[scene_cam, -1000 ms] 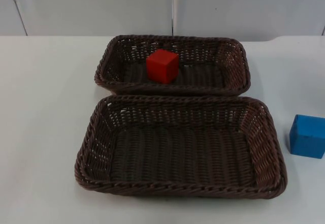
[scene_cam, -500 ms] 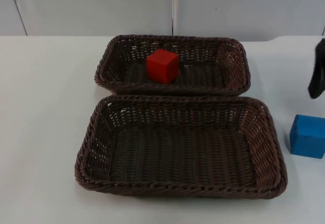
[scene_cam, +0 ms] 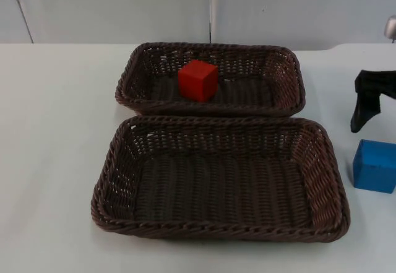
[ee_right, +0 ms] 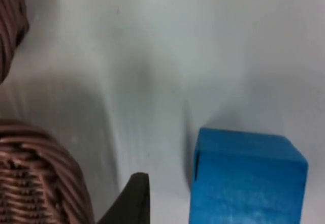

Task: Pick up one cube with the left hand and place it into the upper basket. Pick up one cube with the right hand and place it into the lower basket.

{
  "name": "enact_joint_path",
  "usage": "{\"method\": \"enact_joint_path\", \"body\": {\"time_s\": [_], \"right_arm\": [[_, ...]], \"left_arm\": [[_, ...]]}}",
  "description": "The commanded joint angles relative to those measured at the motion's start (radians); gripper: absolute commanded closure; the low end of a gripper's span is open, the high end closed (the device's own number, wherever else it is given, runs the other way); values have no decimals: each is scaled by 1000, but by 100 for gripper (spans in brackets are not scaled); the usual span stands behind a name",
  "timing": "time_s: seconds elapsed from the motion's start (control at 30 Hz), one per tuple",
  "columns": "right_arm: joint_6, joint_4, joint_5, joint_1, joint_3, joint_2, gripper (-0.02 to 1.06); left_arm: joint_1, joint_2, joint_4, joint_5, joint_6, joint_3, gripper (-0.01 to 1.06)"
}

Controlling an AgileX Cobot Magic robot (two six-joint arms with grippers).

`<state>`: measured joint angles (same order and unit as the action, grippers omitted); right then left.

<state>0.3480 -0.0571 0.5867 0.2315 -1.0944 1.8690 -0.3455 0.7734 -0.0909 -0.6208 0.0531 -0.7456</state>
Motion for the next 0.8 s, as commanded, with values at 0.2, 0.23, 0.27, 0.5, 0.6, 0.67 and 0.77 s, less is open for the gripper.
{"method": "enact_joint_path", "body": {"time_s": [0.2,0.23,0.27,0.5,0.6,0.67,0.77], "right_arm": [[0,-29,-60,3,-7,68,1],[0,-32,-64,3,-7,79,1],[0,-32,-68,3,-7,95,1],[-2,-32,-70,3,-7,142,1],[-7,-34,-64,3,-7,162,4],[-9,-34,-63,3,-7,165,5],[-9,-34,-61,3,-7,165,10]], "left_arm": [[-2,-5,5,5,-6,4,28],[-2,-5,5,7,-6,4,28],[-2,-5,10,7,-6,4,28],[-2,-5,13,7,-6,4,28],[-2,-5,13,7,-6,4,28],[-2,-5,13,7,-6,4,28],[-2,-5,13,7,-6,4,28]]}}
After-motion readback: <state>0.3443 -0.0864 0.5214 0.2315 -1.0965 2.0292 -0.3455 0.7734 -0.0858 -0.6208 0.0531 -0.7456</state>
